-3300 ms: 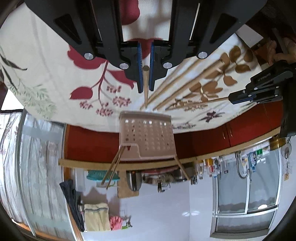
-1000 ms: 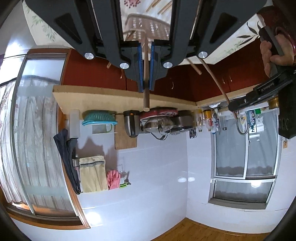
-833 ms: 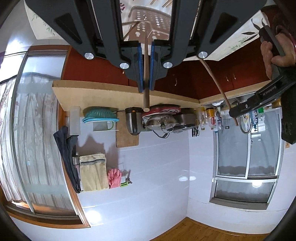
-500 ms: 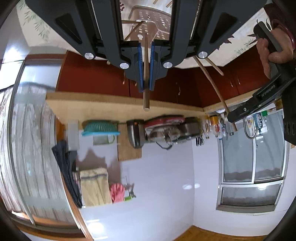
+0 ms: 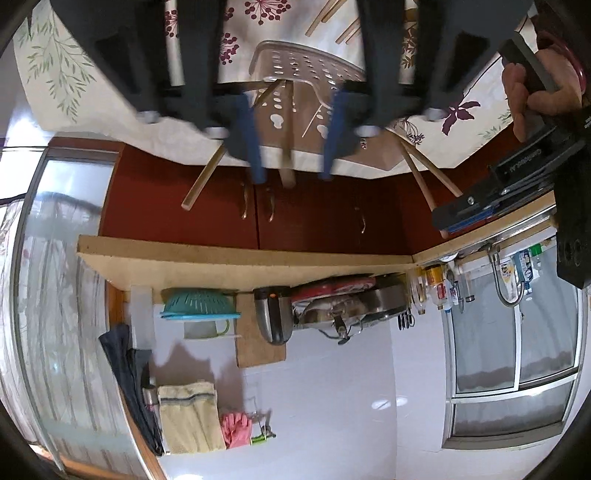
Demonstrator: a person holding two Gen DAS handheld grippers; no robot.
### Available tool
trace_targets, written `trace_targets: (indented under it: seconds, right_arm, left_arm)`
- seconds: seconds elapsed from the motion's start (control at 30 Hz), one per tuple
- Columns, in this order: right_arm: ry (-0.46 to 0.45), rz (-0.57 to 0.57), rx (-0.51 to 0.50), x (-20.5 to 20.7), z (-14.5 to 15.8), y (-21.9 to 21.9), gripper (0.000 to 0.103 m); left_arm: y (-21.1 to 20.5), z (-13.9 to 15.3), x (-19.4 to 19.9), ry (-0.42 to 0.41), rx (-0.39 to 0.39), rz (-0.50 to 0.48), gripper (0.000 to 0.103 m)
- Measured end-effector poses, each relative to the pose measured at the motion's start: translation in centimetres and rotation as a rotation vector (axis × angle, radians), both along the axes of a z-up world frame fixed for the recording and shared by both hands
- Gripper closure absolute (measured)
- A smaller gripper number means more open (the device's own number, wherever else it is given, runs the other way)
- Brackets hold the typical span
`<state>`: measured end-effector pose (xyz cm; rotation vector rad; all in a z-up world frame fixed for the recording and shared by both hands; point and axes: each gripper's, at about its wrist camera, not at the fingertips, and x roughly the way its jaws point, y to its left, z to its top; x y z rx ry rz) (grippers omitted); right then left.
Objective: Organize utensils
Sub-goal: 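Open both tools to drop the chopsticks into the holder, then close the right tool on a chopstick while the left tool grasps another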
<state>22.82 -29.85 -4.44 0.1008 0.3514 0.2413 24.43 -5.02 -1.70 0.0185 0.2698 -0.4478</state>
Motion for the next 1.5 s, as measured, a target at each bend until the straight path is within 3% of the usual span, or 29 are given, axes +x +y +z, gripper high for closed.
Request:
trace_targets:
  seconds: [0.1,0.33,0.67,1.0,1.5]
  right_arm:
    - [-0.023,-0.012,-0.009,-1.6,0.7,0.1,0.055]
    - [-0.021,-0.029,0.011,-6.2,0.4,0.3,0.053]
    - [0.079,-0.054,0.009,-11.1,-6.2,2.0,0.053]
    - [0.129,-0.01,-0.021,-15.0,-11.9,4.7,0.053]
    - [0.259,0.07,-0.114,-16.0,-17.5,8.8,0.053]
  left_arm:
    - [0.4,0.2,-1.7,-0.009,0.005,0.001,0.058]
    - [1.6,-0.3,-6.2,-0.022,0.04,0.034,0.055]
    - [4.2,-5.1,-12.4,0.061,0.08,0.122,0.055]
    - [6.9,-9.5,-17.0,0.137,0.09,0.19,0.055]
    - [8.3,-12.8,-18.9,0.2,0.075,0.197,0.055]
